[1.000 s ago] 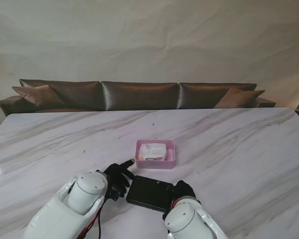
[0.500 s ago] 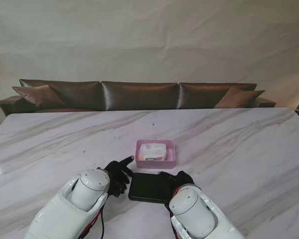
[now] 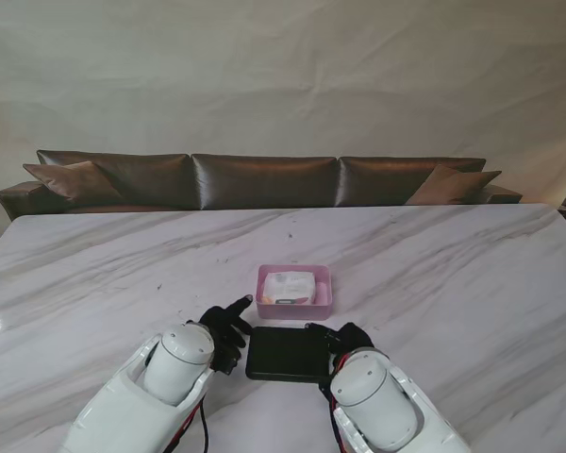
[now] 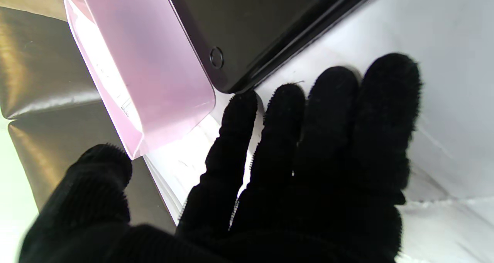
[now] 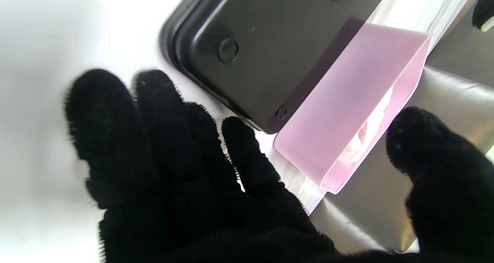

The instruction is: Refill a tissue box and feed the first sheet

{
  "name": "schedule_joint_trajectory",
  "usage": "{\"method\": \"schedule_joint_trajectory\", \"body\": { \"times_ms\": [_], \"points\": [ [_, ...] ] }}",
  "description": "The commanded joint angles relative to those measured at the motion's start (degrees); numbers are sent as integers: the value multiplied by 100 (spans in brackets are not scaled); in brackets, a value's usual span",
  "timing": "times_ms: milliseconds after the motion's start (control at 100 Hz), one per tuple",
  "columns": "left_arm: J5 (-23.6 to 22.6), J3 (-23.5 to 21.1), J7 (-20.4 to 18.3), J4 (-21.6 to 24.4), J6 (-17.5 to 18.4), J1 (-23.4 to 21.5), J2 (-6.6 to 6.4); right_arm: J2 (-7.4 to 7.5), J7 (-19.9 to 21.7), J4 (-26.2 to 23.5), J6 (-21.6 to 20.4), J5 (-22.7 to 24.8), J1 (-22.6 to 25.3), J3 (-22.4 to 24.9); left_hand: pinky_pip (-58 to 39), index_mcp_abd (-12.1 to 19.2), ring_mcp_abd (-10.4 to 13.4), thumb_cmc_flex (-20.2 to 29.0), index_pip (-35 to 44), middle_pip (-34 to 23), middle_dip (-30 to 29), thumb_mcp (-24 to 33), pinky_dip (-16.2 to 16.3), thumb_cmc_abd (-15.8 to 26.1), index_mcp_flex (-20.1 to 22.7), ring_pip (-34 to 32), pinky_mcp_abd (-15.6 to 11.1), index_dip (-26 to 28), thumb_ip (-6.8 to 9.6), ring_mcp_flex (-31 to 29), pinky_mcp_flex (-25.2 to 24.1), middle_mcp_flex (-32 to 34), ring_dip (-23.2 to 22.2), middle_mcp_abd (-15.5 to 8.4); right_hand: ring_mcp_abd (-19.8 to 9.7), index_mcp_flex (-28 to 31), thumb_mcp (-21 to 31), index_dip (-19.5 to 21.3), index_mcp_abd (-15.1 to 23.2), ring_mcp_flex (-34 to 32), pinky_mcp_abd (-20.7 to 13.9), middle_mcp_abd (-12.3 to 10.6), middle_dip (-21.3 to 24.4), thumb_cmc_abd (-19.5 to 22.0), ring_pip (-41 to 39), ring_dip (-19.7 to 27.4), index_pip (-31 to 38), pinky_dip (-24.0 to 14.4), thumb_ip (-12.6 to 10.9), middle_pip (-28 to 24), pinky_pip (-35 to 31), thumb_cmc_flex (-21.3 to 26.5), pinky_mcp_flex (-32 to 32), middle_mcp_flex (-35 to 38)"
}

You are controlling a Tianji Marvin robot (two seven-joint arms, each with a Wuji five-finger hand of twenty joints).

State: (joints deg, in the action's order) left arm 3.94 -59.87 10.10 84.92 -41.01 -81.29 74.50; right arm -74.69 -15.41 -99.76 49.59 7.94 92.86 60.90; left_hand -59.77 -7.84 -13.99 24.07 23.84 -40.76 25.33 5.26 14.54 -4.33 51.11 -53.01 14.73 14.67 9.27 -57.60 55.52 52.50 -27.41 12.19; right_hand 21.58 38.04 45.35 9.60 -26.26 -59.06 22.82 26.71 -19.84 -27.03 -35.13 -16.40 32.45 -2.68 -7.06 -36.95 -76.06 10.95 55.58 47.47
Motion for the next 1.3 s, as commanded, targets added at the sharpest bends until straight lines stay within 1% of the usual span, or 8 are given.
{"method": "schedule_joint_trajectory", "body": {
  "times_ms": [0, 210, 370, 510, 700, 840, 930, 1290],
  "points": [
    [28, 50, -88, -295, -134, -232, 13, 22, 112, 19, 74, -24, 31, 64, -2273, -685, -1019, 26, -795, 555, -142, -154, 71, 124, -371, 840, -194, -347, 22, 722, -400, -446, 191, 326, 442, -81, -2, -46, 5, 89, -512, 263, 150, -9, 5, -49, -25, 115, -96, 225, -211, -175, 118, -225],
    [32, -7, 47, -228, -179, -311, 53, 33, 231, 157, 252, -53, -79, 197, -1895, -797, -1092, 40, -925, 745, -222, -138, 85, 112, -389, 1096, 13, -408, 29, 1057, -664, -550, 330, 410, 403, 50, -27, -24, 24, 158, -501, 220, 162, 28, 56, -38, 41, 139, -73, 224, -160, -108, 39, -146],
    [119, -98, 312, -164, -238, -432, 148, 15, 258, 331, 259, -169, -224, 261, -1662, -935, -1180, 71, -1059, 898, -289, -127, 117, 78, -421, 1207, 147, -473, 38, 1267, -784, -625, 351, 541, 391, 63, -46, -24, 30, 166, -501, 201, 179, 42, 76, -36, 44, 140, -70, 252, -152, -76, 29, -105],
    [133, -127, 369, -92, -332, -511, 174, -27, 221, 492, 202, -355, -356, 290, -1630, -988, -1191, 63, -1136, 928, -301, -131, 150, 89, -428, 1197, 154, -512, 38, 1289, -788, -643, 335, 588, 386, 85, -64, -21, 26, 157, -489, 199, 184, 42, 76, -40, 54, 139, -69, 258, -146, -54, 18, -72],
    [221, -186, 678, -20, -376, -650, 288, -94, 128, 540, 39, -768, -353, 342, -1559, -1015, -1215, 68, -1182, 929, -301, -133, 159, 80, -396, 1187, 161, -538, 36, 1292, -755, -630, 321, 610, 400, 98, -75, -16, 21, 166, -489, 198, 186, 32, 85, -41, 65, 136, -72, 261, -145, -35, 18, -54],
    [264, -186, 714, 53, -356, -725, 294, -135, 42, 566, -41, -949, -308, 351, -1544, -1013, -1217, 64, -1191, 927, -300, -134, 172, 89, -382, 1181, 159, -542, 34, 1292, -751, -627, 315, 608, 394, 101, -73, -17, 30, 185, -476, 182, 188, 31, 97, -40, 65, 137, -77, 266, -133, -23, -2, -51],
    [325, -179, 743, 99, -351, -756, 308, -167, -33, 568, -108, -1089, -272, 353, -1539, -1021, -1226, 64, -1189, 925, -299, -135, 179, 87, -372, 1176, 167, -541, 33, 1284, -746, -620, 311, 615, 401, 106, -80, -17, 24, 185, -471, 215, 189, 28, 97, -42, 66, 136, -77, 271, -128, -10, -7, -54],
    [512, -133, 841, 263, -444, -760, 385, -222, -120, 428, -111, -1260, -157, 257, -1522, -1021, -1241, 58, -1176, 925, -300, -138, 194, 107, -356, 1161, 169, -534, 24, 1277, -727, -607, 301, 622, 399, 126, -92, -13, 19, 171, -453, 204, 182, 31, 79, -55, 78, 129, -82, 255, -124, 0, -10, -29]
  ]
}}
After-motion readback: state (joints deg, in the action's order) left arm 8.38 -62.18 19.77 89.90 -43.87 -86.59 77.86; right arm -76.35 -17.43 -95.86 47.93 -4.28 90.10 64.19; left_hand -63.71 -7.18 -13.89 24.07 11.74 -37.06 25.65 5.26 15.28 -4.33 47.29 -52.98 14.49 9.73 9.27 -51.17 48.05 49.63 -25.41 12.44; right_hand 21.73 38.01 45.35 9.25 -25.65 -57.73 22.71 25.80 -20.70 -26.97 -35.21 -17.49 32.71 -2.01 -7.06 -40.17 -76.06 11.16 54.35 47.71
